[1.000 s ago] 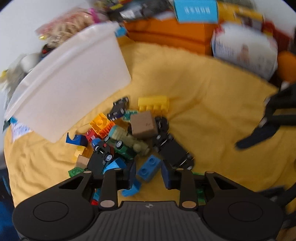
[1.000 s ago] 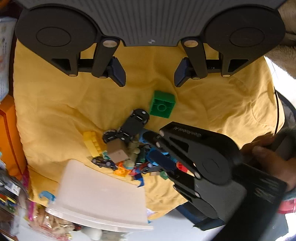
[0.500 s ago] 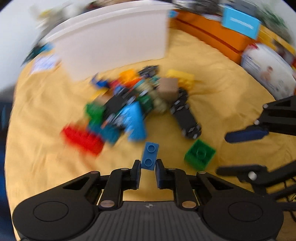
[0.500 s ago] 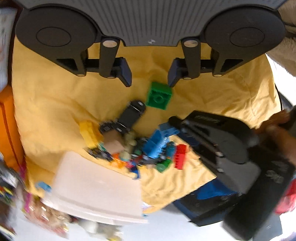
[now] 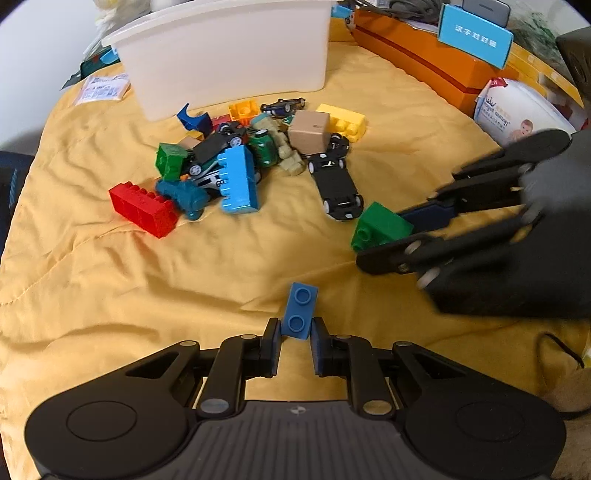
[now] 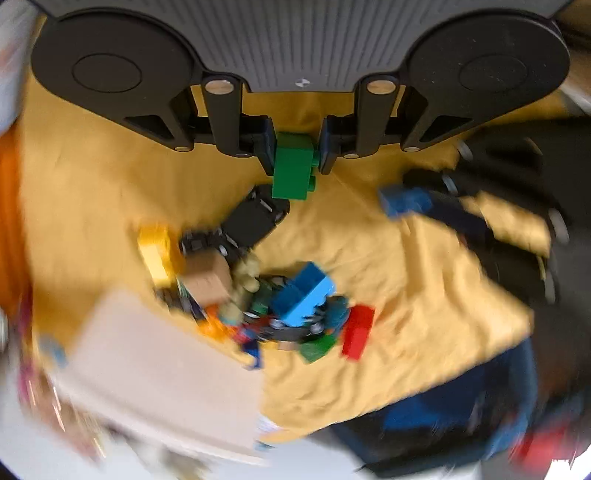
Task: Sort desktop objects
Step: 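Grasp the small blue brick with the left tool while the right tool grasps the green brick, then carry both bricks over the white bin and open both tools to drop them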
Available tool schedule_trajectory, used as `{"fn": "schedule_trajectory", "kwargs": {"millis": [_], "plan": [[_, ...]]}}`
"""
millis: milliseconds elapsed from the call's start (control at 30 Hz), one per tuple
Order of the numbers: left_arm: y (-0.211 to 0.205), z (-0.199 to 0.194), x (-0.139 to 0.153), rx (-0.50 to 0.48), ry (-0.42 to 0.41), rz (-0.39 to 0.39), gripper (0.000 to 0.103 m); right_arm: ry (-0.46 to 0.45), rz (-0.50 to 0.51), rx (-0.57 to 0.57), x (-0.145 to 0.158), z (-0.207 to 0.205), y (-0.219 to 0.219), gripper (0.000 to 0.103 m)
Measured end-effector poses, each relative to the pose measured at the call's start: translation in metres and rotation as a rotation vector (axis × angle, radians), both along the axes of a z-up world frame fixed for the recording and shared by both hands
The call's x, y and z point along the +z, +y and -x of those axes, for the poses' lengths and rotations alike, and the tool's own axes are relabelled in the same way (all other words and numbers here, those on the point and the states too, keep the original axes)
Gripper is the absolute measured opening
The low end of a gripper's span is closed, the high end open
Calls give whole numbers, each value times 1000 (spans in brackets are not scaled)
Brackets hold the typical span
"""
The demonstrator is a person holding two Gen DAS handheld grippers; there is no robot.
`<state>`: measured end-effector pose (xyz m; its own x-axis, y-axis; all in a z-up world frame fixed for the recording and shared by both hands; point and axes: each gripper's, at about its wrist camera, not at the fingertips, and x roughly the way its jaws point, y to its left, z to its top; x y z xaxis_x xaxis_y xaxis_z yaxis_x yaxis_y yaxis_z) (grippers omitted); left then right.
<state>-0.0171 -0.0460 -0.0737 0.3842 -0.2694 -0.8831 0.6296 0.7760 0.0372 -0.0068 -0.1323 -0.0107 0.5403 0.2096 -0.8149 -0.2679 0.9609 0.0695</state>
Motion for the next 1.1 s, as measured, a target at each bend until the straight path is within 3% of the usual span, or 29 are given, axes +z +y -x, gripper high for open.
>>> {"fn": "schedule_trajectory", "kwargs": {"millis": [67, 100, 167, 233, 300, 400, 500, 633, 700, 733, 867, 1100], "plan": [[1, 1, -3, 4, -1, 1, 20, 79, -265, -75, 5, 0, -29, 27], [2, 1, -3, 9, -1, 4, 21, 129, -341, -113, 0, 0, -40, 27], [1, 1, -3, 23, -4, 5, 22, 182, -382, -174, -15, 2, -54, 27], [0, 3, 0, 25, -20, 1, 25, 178, -407, -226, -18, 8, -66, 41], [-1, 5, 2, 24, -35, 2, 28, 123, -323, -257, -7, 16, -67, 55], [-1, 6, 1, 20, -28, 1, 28, 25, -158, -228, 6, 21, -58, 55], [0, 5, -2, 30, -11, 8, 28, 25, -126, -165, 11, 20, -46, 55], [2, 2, -3, 43, -1, 35, 29, 26, 11, -153, 0, 20, -27, 54], [2, 1, -5, 47, 2, 43, 25, 32, 27, -146, -5, 19, -24, 47], [1, 1, -6, 47, -3, 36, 17, 43, 31, -141, -8, 17, -22, 35], [-1, 3, 3, 30, -53, 2, 17, 48, 33, -133, -7, 17, -19, 34], [-3, -23, 65, 21, -200, 88, 17, -73, 58, -161, 35, 2, -26, 34]]}}
